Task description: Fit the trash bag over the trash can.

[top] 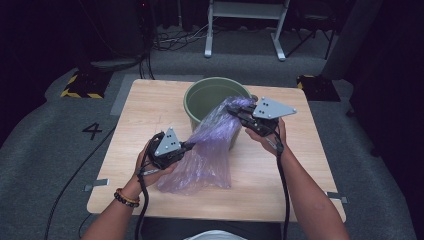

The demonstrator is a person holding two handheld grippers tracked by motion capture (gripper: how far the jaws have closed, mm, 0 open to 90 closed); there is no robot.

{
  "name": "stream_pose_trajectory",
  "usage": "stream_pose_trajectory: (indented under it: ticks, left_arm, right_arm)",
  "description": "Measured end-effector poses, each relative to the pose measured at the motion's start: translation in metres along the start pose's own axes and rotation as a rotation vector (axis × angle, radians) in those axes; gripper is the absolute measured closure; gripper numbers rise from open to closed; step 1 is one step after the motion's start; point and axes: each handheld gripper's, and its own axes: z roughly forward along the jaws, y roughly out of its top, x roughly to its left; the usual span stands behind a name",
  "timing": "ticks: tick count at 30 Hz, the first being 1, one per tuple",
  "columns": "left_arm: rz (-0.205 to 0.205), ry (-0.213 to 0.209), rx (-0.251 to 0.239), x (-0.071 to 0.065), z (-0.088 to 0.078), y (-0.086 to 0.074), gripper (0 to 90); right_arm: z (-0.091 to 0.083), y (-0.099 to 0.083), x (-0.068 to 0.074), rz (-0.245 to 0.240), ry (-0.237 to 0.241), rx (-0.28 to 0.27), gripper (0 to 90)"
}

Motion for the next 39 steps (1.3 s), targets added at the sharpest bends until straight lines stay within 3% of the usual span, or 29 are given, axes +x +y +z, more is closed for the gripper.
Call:
stream_pose_trajectory:
  ticks: [7, 11, 13, 14, 17, 21, 22, 25, 29, 31, 33, 36, 37, 39]
  left_arm:
    - [0.026, -0.033, -0.01, -0.002, 0.005, 0.007, 89.6]
    - [0.04, -0.043, -0.024, -0.004, 0.007, 0.01, 89.7]
    - [0.056, -0.013, -0.031, -0.007, 0.007, 0.014, 89.8]
    - [0.054, 0.001, -0.029, -0.007, 0.007, 0.014, 89.9]
    - [0.047, 0.04, -0.013, -0.006, 0.005, 0.014, 90.0]
    - [0.033, 0.061, -0.004, -0.001, 0.003, 0.012, 90.0]
    - [0.02, 0.065, 0.0, 0.001, 0.001, 0.01, 90.0]
    - [0.008, 0.081, 0.019, 0.004, 0.001, 0.007, 90.0]
    - [-0.005, 0.109, 0.036, 0.006, 0.001, 0.004, 90.0]
    - [-0.012, 0.106, 0.038, 0.007, 0.001, 0.003, 90.0]
    - [-0.002, 0.107, 0.026, 0.007, 0.002, 0.004, 90.0]
    - [-0.003, 0.103, -0.002, 0.006, -0.001, 0.008, 90.0]
    - [0.002, 0.106, -0.008, 0.006, -0.001, 0.009, 90.0]
    - [0.003, 0.101, -0.018, 0.006, -0.002, 0.011, 90.0]
  right_arm:
    - [0.026, 0.003, -0.019, 0.023, -0.013, 0.093, 87.1]
    - [0.039, -0.001, -0.029, 0.085, -0.018, 0.182, 71.9]
    - [0.043, -0.002, -0.03, 0.095, -0.042, 0.211, 66.0]
    - [0.043, -0.002, -0.031, 0.105, -0.049, 0.212, 57.8]
    - [0.038, -0.001, -0.032, 0.138, -0.038, 0.192, 50.0]
    - [0.026, -0.001, -0.035, 0.163, -0.029, 0.179, 44.4]
    - [0.014, -0.001, -0.038, 0.175, -0.027, 0.164, 39.4]
    - [0.002, -0.002, -0.042, 0.196, 0.0, 0.152, 33.7]
    - [-0.01, -0.003, -0.039, 0.163, 0.06, 0.158, 29.9]
    - [-0.012, -0.003, -0.037, 0.146, 0.088, 0.159, 32.3]
    - [-0.011, -0.001, -0.032, 0.114, 0.081, 0.16, 53.5]
    - [-0.002, 0.004, -0.025, -0.003, 0.035, 0.239, 77.7]
    - [0.003, 0.005, -0.024, -0.021, 0.04, 0.253, 82.8]
    - [0.01, 0.006, -0.025, -0.026, 0.02, 0.252, 84.7]
